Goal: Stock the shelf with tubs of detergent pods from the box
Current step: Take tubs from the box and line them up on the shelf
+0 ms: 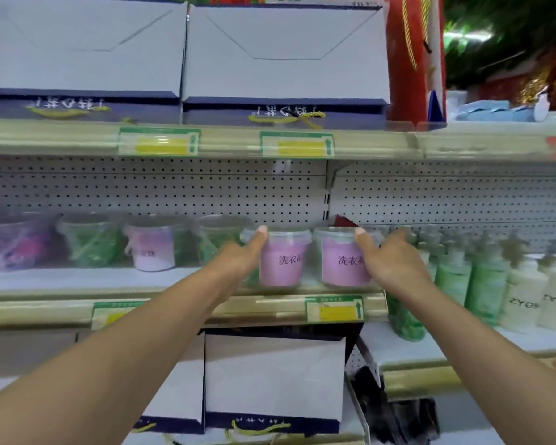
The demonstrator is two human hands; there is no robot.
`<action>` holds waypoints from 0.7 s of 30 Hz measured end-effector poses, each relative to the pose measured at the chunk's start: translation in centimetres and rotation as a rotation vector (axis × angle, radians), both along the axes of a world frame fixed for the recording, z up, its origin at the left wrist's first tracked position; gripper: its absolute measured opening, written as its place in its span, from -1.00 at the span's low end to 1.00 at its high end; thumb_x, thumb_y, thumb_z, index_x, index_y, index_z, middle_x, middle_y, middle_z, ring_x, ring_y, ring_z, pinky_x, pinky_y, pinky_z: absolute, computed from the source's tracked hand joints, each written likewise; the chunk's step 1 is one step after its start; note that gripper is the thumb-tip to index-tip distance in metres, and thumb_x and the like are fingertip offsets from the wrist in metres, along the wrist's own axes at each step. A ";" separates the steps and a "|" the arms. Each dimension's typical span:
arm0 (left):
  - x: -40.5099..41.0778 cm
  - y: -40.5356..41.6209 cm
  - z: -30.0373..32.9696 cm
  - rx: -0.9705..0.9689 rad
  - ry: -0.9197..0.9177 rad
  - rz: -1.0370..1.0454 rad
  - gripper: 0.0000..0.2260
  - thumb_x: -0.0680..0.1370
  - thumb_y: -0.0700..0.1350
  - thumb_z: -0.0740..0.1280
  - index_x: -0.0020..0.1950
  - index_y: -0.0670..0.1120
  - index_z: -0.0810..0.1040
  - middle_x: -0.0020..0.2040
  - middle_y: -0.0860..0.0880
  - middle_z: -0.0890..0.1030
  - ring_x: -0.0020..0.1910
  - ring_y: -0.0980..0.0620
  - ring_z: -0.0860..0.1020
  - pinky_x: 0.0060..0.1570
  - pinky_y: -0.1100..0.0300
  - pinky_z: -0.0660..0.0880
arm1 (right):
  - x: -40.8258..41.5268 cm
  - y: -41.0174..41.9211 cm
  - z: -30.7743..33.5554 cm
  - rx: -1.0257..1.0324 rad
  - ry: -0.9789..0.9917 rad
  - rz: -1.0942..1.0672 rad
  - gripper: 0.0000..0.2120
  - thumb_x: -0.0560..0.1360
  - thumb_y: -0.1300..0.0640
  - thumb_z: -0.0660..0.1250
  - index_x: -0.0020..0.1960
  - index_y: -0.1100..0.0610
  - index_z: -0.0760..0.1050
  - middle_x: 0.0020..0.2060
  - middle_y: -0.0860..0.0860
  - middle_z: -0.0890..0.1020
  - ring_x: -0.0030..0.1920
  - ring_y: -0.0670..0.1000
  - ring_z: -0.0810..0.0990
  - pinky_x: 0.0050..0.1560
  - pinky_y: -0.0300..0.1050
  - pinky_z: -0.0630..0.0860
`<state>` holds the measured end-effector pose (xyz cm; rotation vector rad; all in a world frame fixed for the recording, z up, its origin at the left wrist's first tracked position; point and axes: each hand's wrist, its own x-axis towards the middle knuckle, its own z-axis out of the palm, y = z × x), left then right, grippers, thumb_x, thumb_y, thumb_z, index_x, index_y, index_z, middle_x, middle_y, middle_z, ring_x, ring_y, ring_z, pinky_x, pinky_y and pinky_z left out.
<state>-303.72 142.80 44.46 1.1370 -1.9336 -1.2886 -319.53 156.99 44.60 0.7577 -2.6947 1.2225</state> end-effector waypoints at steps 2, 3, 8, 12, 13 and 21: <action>0.0 0.0 -0.8 -0.187 -0.008 0.038 -0.36 0.51 0.27 0.20 0.42 -0.13 0.24 0.35 -0.17 0.43 0.24 -0.18 0.47 0.21 0.04 0.41 | 0.3 0.0 -0.6 0.036 0.117 0.014 -0.40 0.53 -0.16 0.17 0.41 0.14 0.09 0.10 0.21 0.57 0.11 0.24 0.55 -0.06 0.01 0.42; 0.1 0.2 -1.1 -0.320 -0.007 0.068 -0.37 0.51 0.22 0.27 0.41 -0.12 0.20 0.33 -0.16 0.43 0.22 -0.18 0.48 0.16 0.06 0.42 | 0.5 0.0 -0.9 0.069 0.172 0.020 -0.43 0.53 -0.11 0.21 0.42 0.08 0.09 0.05 0.17 0.59 0.07 0.23 0.56 -0.10 -0.02 0.41; 0.1 0.2 -1.2 -0.964 -0.229 0.109 -0.59 0.50 0.03 0.37 0.29 0.04 0.33 0.23 -0.08 0.31 -0.10 -0.11 0.54 -0.17 0.10 0.42 | 0.0 -0.8 -1.5 0.077 0.379 0.013 -0.60 0.48 0.06 0.34 0.25 0.05 0.28 -0.12 0.16 0.60 -0.11 0.22 0.59 -0.16 0.00 0.53; -1.8 -0.7 0.1 -1.121 -0.370 0.117 -0.67 0.53 -0.01 0.34 0.25 -0.05 0.39 0.21 -0.05 0.41 -0.09 -0.10 0.56 -0.24 0.13 0.34 | -1.8 -2.7 -1.0 0.042 0.379 0.002 -0.71 0.51 0.15 0.32 0.19 0.13 0.35 -0.13 0.18 0.60 -0.18 0.17 0.52 -0.25 -0.07 0.42; -2.4 -0.8 0.3 -1.160 -0.419 0.122 -0.67 0.54 -0.03 0.32 0.27 -0.07 0.39 0.20 -0.06 0.45 -0.04 -0.12 0.58 -0.26 0.13 0.33 | -2.3 -3.2 -1.1 0.035 0.364 0.006 -0.73 0.52 0.18 0.30 0.18 0.14 0.36 -0.13 0.18 0.61 -0.19 0.16 0.51 -0.24 -0.06 0.45; -5.9 -3.4 0.5 -1.559 -0.565 0.074 -0.67 -0.11 -0.28 0.51 -0.38 -0.14 0.62 -0.53 -0.05 0.52 -0.42 -0.07 0.56 -0.50 0.28 0.36 | -3.2 -5.3 -1.9 0.234 0.246 0.204 -0.35 0.48 0.22 0.19 0.50 0.15 0.00 0.10 0.22 0.52 0.07 0.25 0.52 -0.02 0.05 0.52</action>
